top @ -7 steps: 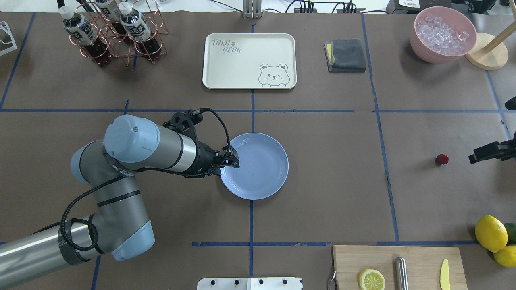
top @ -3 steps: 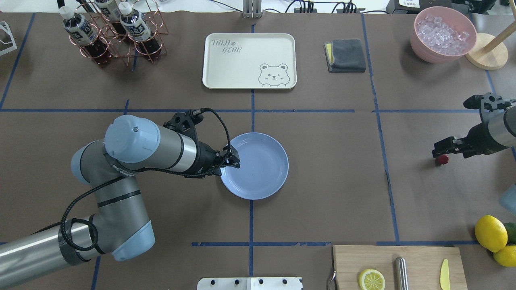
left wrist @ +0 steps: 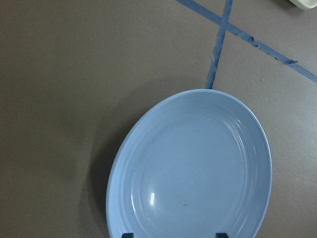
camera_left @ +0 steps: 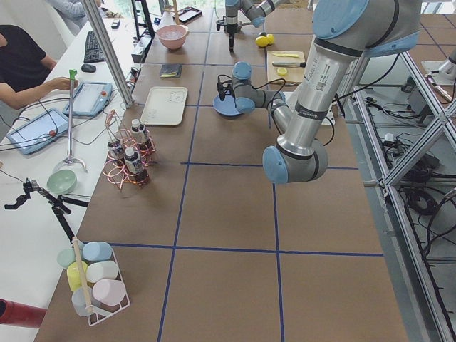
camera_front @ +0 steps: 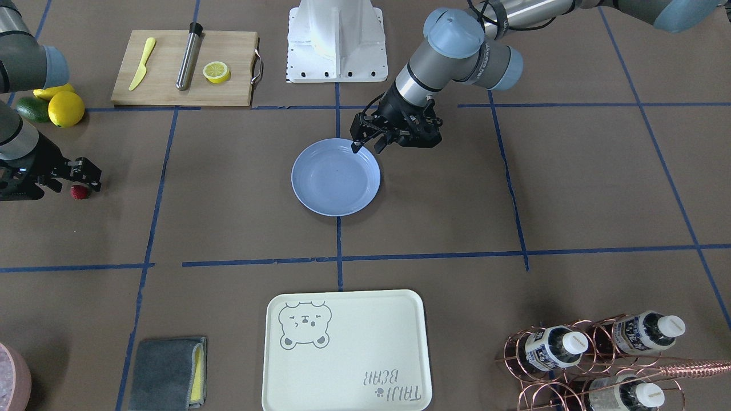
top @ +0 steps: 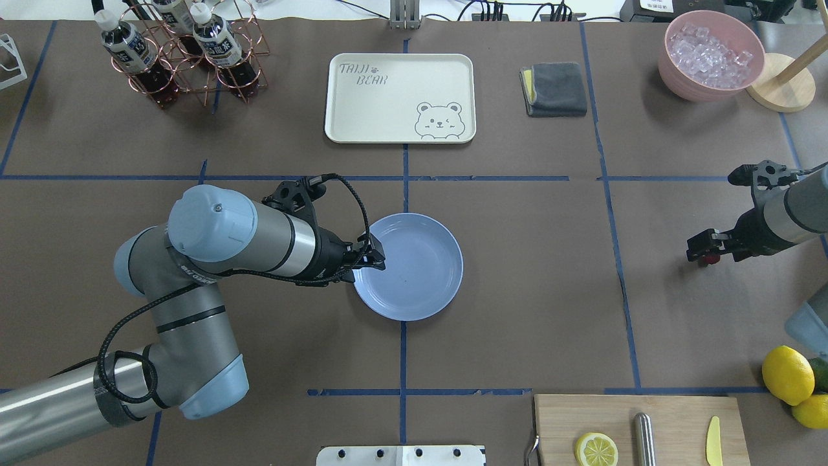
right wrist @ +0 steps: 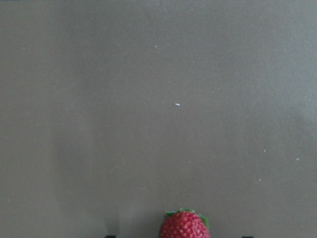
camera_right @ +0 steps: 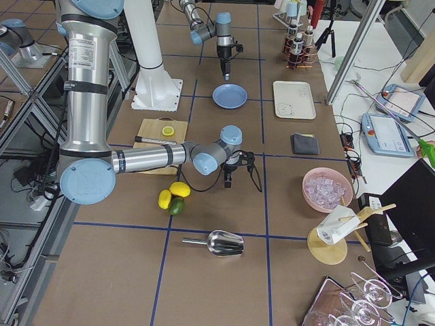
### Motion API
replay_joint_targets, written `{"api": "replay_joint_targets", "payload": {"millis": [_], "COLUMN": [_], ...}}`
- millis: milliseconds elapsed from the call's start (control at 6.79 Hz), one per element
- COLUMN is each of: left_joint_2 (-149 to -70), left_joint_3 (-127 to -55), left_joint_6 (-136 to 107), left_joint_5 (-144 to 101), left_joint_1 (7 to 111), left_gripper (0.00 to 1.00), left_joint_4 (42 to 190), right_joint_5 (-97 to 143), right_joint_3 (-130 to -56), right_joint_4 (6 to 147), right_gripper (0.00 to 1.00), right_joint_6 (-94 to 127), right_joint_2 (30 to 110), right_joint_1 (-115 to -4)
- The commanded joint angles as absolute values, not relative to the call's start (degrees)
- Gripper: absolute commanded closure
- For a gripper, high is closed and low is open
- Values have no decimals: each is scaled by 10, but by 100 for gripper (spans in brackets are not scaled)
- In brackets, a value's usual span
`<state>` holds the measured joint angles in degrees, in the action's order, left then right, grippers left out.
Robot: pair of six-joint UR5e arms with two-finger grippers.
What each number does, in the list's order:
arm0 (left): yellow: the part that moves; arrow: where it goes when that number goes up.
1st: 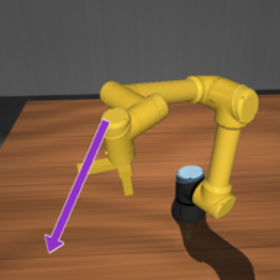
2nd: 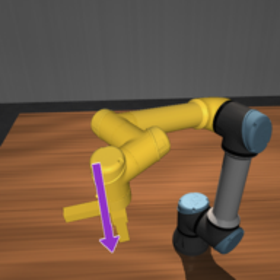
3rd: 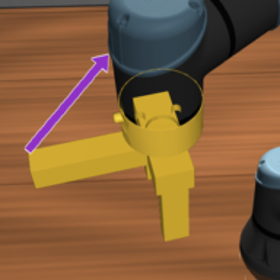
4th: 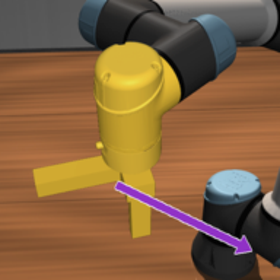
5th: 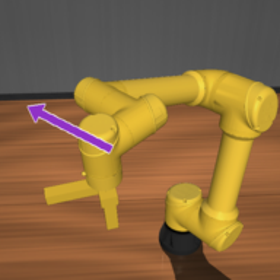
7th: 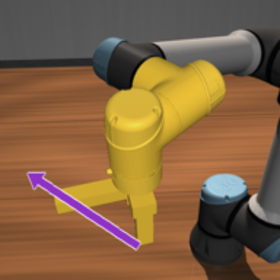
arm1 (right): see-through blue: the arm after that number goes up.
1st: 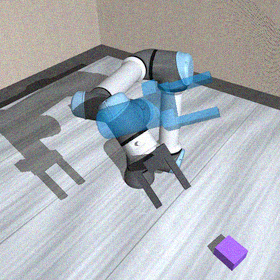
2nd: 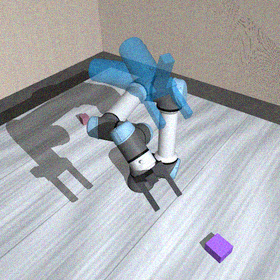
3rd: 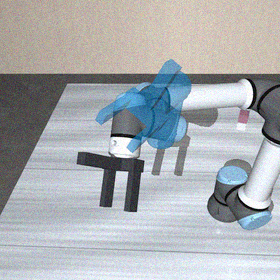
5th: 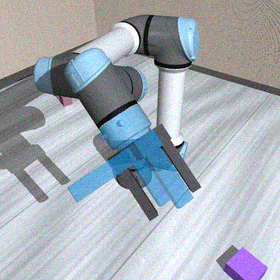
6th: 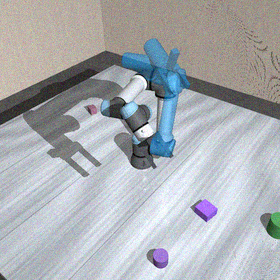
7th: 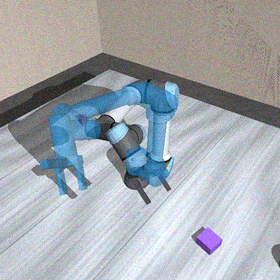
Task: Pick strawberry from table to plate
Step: 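Grasp the red strawberry with the right gripper while the left gripper holds the plate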
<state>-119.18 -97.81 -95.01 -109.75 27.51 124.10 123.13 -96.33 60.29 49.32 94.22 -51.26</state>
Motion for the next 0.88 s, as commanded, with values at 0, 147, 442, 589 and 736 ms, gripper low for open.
{"api": "replay_joint_targets", "payload": {"millis": [0, 147, 442, 589, 736], "left_joint_2": [-1193, -1193, -1191, -1191, -1190], "left_joint_3": [-978, -979, -981, -982, -990], "left_joint_6": [-950, -950, -950, -950, -951], "left_joint_5": [-1098, -1098, -1097, -1097, -1097], "left_joint_1": [275, 275, 276, 276, 277], "left_gripper": [35, 35, 35, 35, 34], "left_joint_4": [1241, 1241, 1241, 1241, 1241], "right_joint_5": [1229, 1228, 1230, 1238, 1234], "right_joint_3": [-960, -960, -966, -1005, -1060], "right_joint_4": [603, 603, 604, 617, 661], "right_gripper": [40, 56, 100, 100, 100], "right_joint_6": [493, 493, 490, 489, 497], "right_joint_2": [942, 941, 939, 940, 931], "right_joint_1": [-512, -512, -512, -513, -507]}}
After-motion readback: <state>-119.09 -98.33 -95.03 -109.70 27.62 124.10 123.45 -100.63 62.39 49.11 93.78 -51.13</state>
